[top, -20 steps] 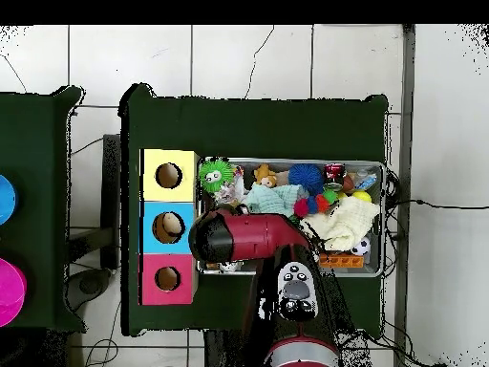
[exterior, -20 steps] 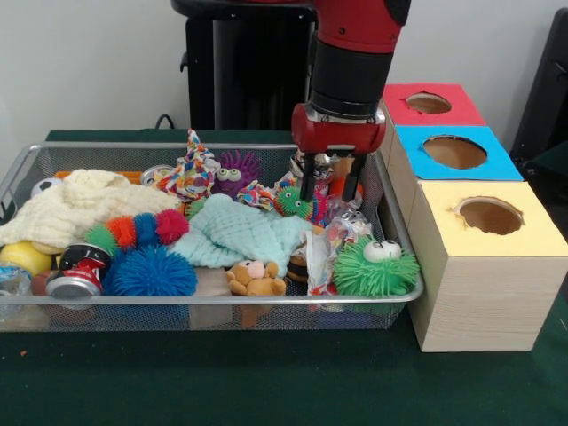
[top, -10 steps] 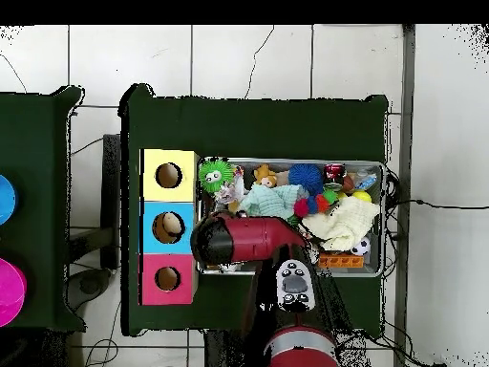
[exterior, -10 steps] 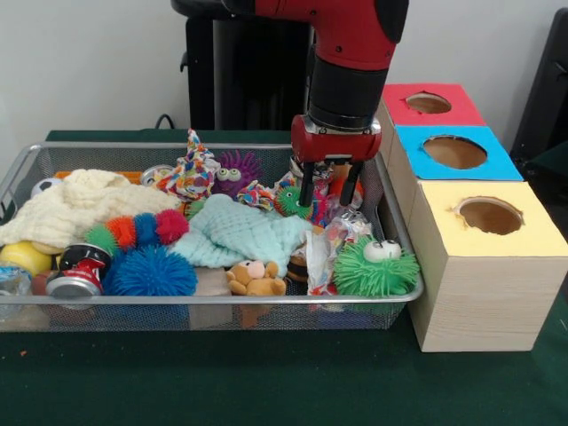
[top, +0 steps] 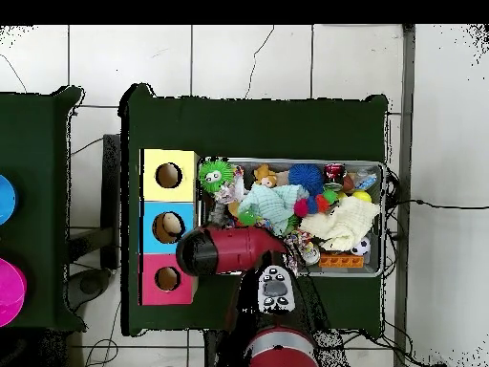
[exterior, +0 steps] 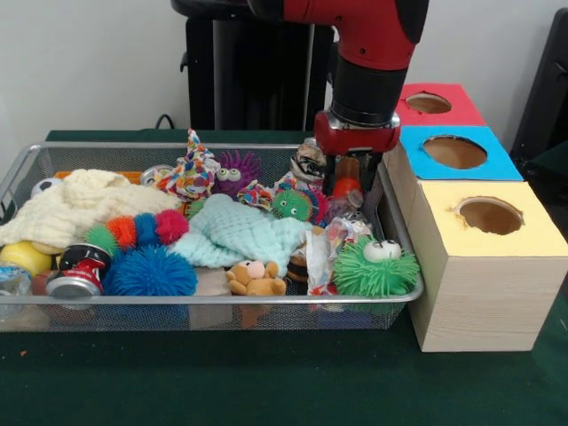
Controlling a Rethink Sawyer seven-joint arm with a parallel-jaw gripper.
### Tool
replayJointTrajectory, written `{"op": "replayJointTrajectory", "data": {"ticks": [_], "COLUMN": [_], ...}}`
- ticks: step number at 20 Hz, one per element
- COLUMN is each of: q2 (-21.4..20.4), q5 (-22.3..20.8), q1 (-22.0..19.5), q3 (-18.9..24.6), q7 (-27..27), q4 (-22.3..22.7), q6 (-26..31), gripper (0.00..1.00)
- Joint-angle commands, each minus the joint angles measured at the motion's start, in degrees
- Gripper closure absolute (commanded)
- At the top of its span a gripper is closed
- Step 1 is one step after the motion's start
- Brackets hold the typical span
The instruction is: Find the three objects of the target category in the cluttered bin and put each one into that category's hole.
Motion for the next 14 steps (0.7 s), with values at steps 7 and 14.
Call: {"op": "replayJointTrajectory", "data": {"ticks": [7,14], "q2": [5.59,9.62], "q5": [3.9,2.64], "q1": [0.25,-0.36], "q3": [1.43,0.89], "q7": [13.5,12.97], "q4": [5.37,4.02], "q6": [-5.58,-13.11], "gripper": [0.0,0.0]}}
